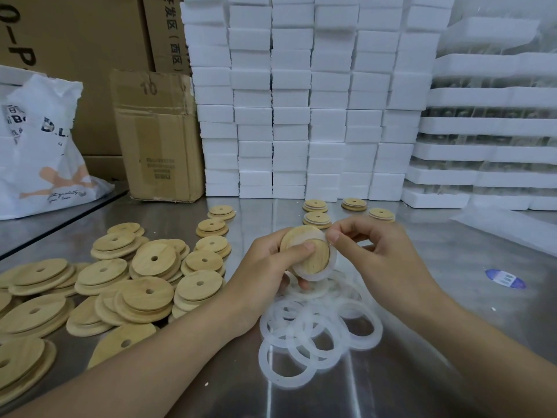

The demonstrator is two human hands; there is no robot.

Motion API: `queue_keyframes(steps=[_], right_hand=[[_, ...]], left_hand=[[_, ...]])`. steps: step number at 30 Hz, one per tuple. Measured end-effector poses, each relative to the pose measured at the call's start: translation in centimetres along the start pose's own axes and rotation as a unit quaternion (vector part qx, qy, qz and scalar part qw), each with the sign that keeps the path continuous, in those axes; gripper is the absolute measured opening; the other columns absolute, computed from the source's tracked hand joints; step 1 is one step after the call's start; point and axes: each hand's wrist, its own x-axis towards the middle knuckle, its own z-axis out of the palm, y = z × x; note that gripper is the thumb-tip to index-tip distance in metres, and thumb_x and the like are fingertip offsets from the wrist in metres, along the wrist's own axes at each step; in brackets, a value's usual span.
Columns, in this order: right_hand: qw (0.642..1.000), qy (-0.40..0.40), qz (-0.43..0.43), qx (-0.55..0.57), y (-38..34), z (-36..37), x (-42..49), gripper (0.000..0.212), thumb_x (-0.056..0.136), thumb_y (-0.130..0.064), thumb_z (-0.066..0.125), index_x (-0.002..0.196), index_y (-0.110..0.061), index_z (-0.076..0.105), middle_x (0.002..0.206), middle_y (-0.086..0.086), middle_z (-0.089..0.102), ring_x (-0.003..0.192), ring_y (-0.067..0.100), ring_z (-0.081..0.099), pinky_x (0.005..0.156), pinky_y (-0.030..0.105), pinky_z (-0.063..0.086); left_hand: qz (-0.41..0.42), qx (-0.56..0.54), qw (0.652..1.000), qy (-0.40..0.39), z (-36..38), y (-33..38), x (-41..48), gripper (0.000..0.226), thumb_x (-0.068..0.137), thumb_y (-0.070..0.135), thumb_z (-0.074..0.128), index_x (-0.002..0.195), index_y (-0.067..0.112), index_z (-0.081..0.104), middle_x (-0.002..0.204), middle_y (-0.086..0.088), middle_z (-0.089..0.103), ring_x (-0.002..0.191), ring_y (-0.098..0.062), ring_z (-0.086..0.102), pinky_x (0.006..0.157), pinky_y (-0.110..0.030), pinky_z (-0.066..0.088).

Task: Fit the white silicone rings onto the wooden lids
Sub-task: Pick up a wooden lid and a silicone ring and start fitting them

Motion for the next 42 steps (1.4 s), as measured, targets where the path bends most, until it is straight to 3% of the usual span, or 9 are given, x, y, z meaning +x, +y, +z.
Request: queue_keyframes(steps=[4,11,19,24,31,33,35,39,42], right_hand=[[1.0,0.011,-0.008,0.008,-0.1,0.3,-0.1,0.016,0.101,-0.021,0.069,0.088,-0.017,0.078,0.087,-0.004,0.077,0.087,0.015,0.069,0.079,0.028,0.052],[1.0,0.005,-0.028,0.011,-0.1,0.7,-0.1,0.015,0.101,-0.019,0.069,0.087,-0.019,0.076,0.085,-0.005,0.076,0.086,0.018,0.069,0.077,0.031,0.053],[0.999,-0.023,-0.037,-0.01,0.4,0.1,0.1,0.017,0.102,-0.02,0.068,0.088,-0.023,0.076,0.087,-0.006,0.075,0.086,0.018,0.068,0.071,0.023,0.05],[0.999,-0.041,-0.028,-0.014,0.6,-0.2,0.3,0.018,0.104,-0.021,0.065,0.089,-0.021,0.075,0.089,-0.005,0.074,0.089,0.018,0.067,0.077,0.031,0.052],[0.998,-0.045,-0.032,-0.022,0.5,-0.4,0.4,0.019,0.102,-0.023,0.068,0.085,-0.023,0.076,0.084,-0.006,0.073,0.083,0.012,0.065,0.073,0.032,0.051],[0.998,-0.047,-0.03,-0.033,0.6,-0.4,0.4,0.019,0.102,-0.023,0.069,0.085,-0.022,0.076,0.084,-0.005,0.074,0.084,0.014,0.065,0.074,0.033,0.051],[0.998,-0.049,-0.024,-0.039,0.7,-0.4,0.5,0.017,0.101,-0.021,0.069,0.086,-0.02,0.077,0.084,-0.003,0.074,0.083,0.015,0.065,0.074,0.027,0.051],[0.999,-0.04,-0.002,-0.016,0.9,-0.6,0.4,0.017,0.101,-0.019,0.069,0.087,-0.018,0.078,0.083,-0.002,0.076,0.081,0.016,0.067,0.078,0.021,0.052],[0.999,-0.037,0.022,0.005,0.6,-0.6,0.3,0.018,0.101,-0.022,0.07,0.086,-0.018,0.079,0.08,-0.003,0.076,0.074,0.006,0.065,0.073,0.016,0.051]], left_hand=[[0.002,0.018,1.0,-0.003,0.2,0.0,-0.1,0.015,0.105,0.017,0.065,0.107,0.008,0.077,0.077,-0.004,0.072,0.065,-0.015,0.063,0.055,-0.018,0.048],[0.029,0.084,0.995,-0.035,0.7,0.4,-0.7,0.016,0.105,0.012,0.065,0.099,0.019,0.079,0.097,-0.024,0.074,0.065,-0.006,0.063,0.058,-0.018,0.05],[0.013,0.064,0.998,-0.022,0.6,0.4,-0.5,0.023,0.104,0.013,0.064,0.088,0.02,0.079,0.082,-0.007,0.073,0.06,-0.006,0.063,0.052,-0.017,0.047],[0.017,0.057,0.998,-0.005,0.6,0.4,-0.5,0.028,0.104,0.013,0.063,0.082,0.022,0.077,0.077,-0.006,0.073,0.057,-0.009,0.061,0.051,-0.016,0.045],[0.031,0.065,0.997,-0.009,0.3,0.1,-0.4,0.013,0.102,0.019,0.067,0.1,0.013,0.078,0.086,-0.007,0.073,0.067,-0.01,0.065,0.055,-0.021,0.049],[0.046,0.072,0.996,-0.001,0.3,0.0,-0.3,0.015,0.103,0.016,0.068,0.114,0.021,0.077,0.093,-0.006,0.075,0.078,-0.015,0.067,0.058,-0.026,0.053],[0.065,0.089,0.994,0.009,0.3,-0.3,-0.3,0.031,0.104,0.013,0.068,0.124,0.037,0.071,0.097,-0.007,0.077,0.081,-0.018,0.068,0.058,-0.028,0.055],[0.094,0.119,0.988,0.005,0.3,-0.4,-0.3,0.03,0.105,0.013,0.068,0.125,0.035,0.073,0.1,-0.002,0.075,0.083,-0.017,0.067,0.061,-0.03,0.06],[0.097,0.124,0.987,0.003,0.3,-0.5,-0.4,0.026,0.104,0.014,0.069,0.124,0.031,0.073,0.104,-0.003,0.074,0.087,-0.022,0.069,0.063,-0.032,0.06]])
